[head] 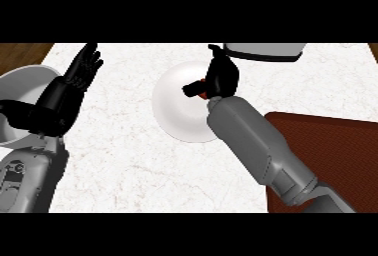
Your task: Pick the bell pepper from the tray and place it in the plate
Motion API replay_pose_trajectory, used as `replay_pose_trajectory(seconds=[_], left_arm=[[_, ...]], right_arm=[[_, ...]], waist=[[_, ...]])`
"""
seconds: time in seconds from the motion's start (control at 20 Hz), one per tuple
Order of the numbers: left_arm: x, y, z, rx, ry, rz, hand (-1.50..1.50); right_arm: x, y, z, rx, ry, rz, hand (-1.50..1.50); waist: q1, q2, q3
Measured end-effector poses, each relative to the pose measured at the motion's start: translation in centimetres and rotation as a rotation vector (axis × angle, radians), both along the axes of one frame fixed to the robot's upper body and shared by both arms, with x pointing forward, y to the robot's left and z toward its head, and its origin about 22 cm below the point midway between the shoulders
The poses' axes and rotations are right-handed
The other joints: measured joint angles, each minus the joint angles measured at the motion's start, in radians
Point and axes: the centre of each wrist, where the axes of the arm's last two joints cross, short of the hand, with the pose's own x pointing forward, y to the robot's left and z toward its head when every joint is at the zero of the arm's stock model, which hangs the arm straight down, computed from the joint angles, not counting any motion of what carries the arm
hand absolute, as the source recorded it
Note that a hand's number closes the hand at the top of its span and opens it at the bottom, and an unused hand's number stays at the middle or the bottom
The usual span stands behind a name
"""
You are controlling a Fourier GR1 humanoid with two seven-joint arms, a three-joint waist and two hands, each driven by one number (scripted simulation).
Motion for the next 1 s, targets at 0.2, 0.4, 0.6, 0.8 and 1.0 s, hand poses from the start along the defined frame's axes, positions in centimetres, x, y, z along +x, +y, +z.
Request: replay_pose_trajectory(seconds=[0.2,0.4,0.6,0.8,1.0], left_arm=[[0.1,-0.4,0.2,0.0,0.002,0.005,0.0],[-0.1,0.0,-0.3,-0.002,0.01,0.011,0.0],[-0.5,0.6,-0.7,0.0,0.018,0.037,0.0],[-0.7,1.8,-1.2,-0.003,0.025,0.076,0.0],[-1.4,3.3,-0.7,-0.002,0.034,0.097,0.0]], right_arm=[[0.5,0.0,0.9,0.079,-0.11,-0.019,-1.5],[0.3,-0.3,1.0,0.191,-0.198,-0.039,-1.5],[0.0,-0.9,0.7,0.285,-0.255,-0.063,-1.5],[-0.7,-2.1,-0.4,0.358,-0.294,-0.084,-1.5],[-2.2,-3.5,-2.0,0.407,-0.33,-0.094,-1.5]], waist=[[-0.005,-0.003,0.0],[-0.011,-0.006,0.001],[-0.038,-0.015,0.0],[-0.072,-0.024,0.0],[-0.097,-0.032,0.0]])
